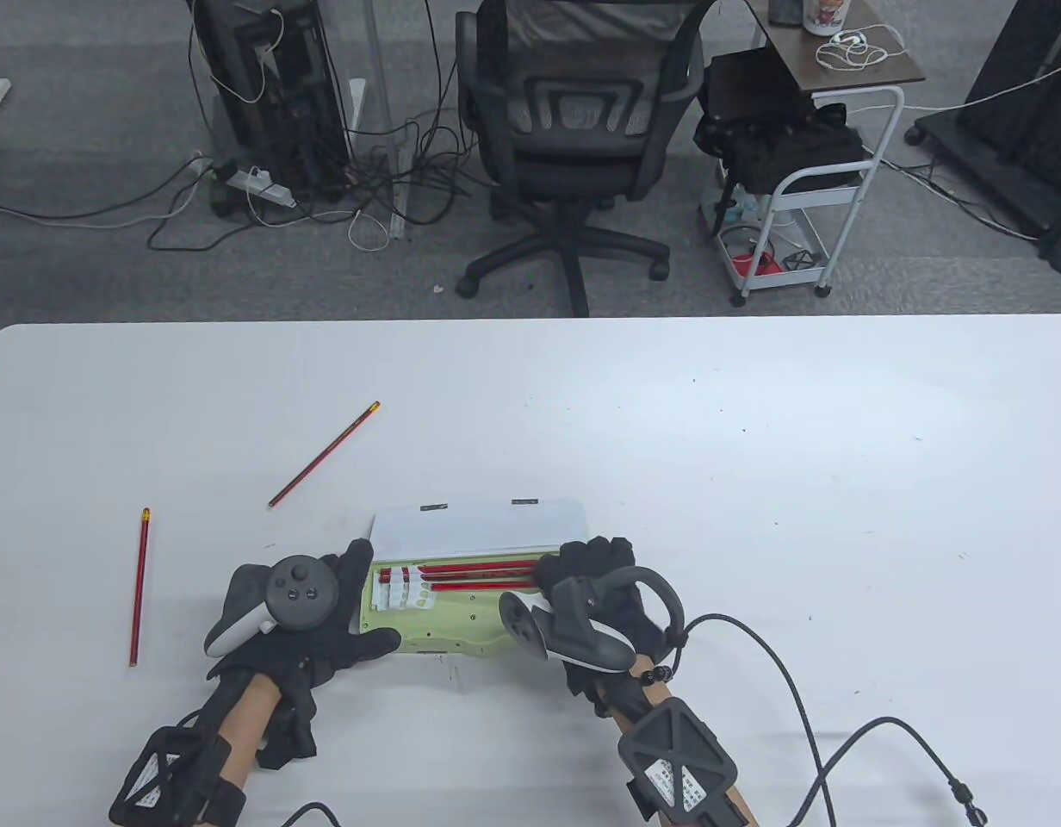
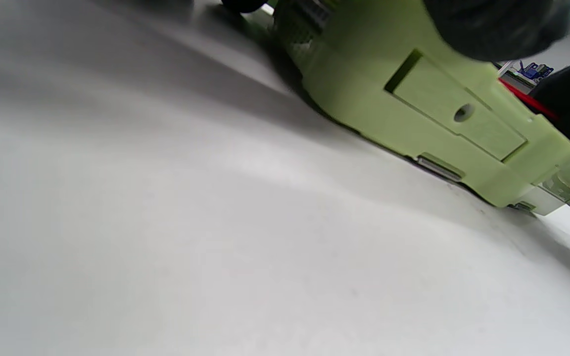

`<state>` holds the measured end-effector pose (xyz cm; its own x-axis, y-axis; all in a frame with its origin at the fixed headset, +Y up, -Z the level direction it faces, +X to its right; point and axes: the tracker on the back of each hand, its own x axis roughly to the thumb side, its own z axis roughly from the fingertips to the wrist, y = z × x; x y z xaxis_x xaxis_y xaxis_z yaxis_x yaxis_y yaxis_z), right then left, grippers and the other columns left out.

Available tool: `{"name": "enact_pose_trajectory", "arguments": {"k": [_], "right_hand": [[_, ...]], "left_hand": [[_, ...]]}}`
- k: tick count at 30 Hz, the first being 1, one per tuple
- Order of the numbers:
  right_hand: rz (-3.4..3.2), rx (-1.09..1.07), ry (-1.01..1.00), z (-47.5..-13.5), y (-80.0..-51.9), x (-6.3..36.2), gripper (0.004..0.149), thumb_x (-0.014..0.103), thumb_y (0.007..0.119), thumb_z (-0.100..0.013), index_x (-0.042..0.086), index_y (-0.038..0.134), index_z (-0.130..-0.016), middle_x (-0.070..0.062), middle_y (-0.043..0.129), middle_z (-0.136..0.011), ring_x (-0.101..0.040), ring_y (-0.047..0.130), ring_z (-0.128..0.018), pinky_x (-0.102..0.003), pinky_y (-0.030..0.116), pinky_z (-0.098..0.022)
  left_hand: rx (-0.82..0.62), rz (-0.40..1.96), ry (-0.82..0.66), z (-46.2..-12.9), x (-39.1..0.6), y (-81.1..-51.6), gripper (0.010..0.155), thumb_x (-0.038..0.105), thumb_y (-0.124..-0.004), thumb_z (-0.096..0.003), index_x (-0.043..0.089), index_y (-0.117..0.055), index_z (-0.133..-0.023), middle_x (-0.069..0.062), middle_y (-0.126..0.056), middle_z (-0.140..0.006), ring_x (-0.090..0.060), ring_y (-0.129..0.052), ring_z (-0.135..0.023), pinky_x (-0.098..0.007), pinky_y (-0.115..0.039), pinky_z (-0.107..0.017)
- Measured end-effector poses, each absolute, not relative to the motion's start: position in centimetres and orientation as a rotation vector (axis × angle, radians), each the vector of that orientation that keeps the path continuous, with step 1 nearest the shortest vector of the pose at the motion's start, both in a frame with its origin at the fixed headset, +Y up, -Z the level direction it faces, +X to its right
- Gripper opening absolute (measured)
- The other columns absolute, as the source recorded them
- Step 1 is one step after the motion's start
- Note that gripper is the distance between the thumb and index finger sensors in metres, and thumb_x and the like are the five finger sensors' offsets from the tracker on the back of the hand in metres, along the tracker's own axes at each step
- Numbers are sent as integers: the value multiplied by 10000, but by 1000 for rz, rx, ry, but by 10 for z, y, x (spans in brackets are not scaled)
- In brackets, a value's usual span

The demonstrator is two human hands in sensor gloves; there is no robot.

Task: Organize multifunction pencil case

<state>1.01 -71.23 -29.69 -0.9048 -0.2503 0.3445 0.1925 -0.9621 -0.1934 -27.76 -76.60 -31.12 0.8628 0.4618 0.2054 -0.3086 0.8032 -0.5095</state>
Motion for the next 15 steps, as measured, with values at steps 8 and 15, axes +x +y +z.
{"name": "enact_pose_trajectory", "arguments": {"k": [8,15], "right_hand": [[-2839,-590,276,-298,-712,2,399,281,775,-462,239,777,-858,-135,844,-836,-389,885,-746,-612,726,-638],[-2848,-642,290,-301,-713,-6,398,299,810,-446,215,810,-836,-101,878,-806,-369,907,-731,-598,738,-635]], "left_hand": [[-484,421,-331,-311,-278,-766,1122,691,-676,-427,160,-4,-1152,-213,-275,-1294,-535,-233,-1150,-728,-253,-739],[-485,419,-329,-311,-278,-766,1124,690,-677,-427,158,-4,-1153,-214,-275,-1294,-536,-232,-1150,-728,-253,-740]]}}
